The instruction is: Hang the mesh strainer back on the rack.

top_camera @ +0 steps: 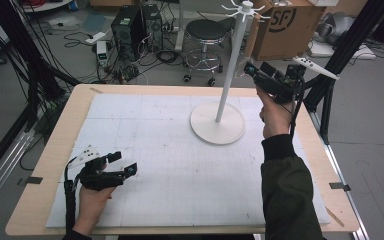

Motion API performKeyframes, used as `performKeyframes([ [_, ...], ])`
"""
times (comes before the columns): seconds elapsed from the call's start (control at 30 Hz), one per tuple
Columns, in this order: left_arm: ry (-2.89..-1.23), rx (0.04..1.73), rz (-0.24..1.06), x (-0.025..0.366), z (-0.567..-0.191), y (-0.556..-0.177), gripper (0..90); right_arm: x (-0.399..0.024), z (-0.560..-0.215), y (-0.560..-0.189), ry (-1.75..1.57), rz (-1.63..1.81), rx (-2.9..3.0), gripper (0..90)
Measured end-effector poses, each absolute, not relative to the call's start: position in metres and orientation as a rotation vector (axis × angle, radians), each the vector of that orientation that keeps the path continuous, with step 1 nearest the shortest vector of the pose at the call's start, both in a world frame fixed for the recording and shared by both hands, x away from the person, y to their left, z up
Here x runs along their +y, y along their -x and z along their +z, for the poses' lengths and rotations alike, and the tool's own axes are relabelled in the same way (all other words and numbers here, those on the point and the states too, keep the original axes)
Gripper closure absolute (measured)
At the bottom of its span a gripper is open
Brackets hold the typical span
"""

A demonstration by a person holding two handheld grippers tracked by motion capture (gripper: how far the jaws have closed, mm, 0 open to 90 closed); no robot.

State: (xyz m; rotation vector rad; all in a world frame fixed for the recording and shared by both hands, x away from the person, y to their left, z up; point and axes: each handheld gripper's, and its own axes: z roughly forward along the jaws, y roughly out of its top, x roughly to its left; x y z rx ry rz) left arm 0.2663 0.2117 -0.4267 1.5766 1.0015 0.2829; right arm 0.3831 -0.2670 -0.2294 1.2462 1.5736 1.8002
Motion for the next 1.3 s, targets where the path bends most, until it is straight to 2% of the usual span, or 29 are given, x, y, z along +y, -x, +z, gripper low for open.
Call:
performKeyframes([
  [0.27,-1.574,0.991,0.292,0.21,-0.425,-0.263,12.0,-0.263,-0.232,-0.37,-1.232,1.77,1.647,24.2],
  [0.47,-1.559,0.977,0.292,0.209,-0.423,-0.261,12.0,-0.262,-0.246,-0.36,-1.253,1.747,1.699,22.1],
  [0.63,-1.564,0.971,0.291,0.208,-0.422,-0.26,12.1,-0.264,-0.255,-0.349,-1.205,1.716,1.753,16.0],
  [1.3,-1.586,0.959,0.299,0.204,-0.422,-0.26,12.0,-0.264,-0.3,-0.328,-1.237,1.703,1.855,15.7],
])
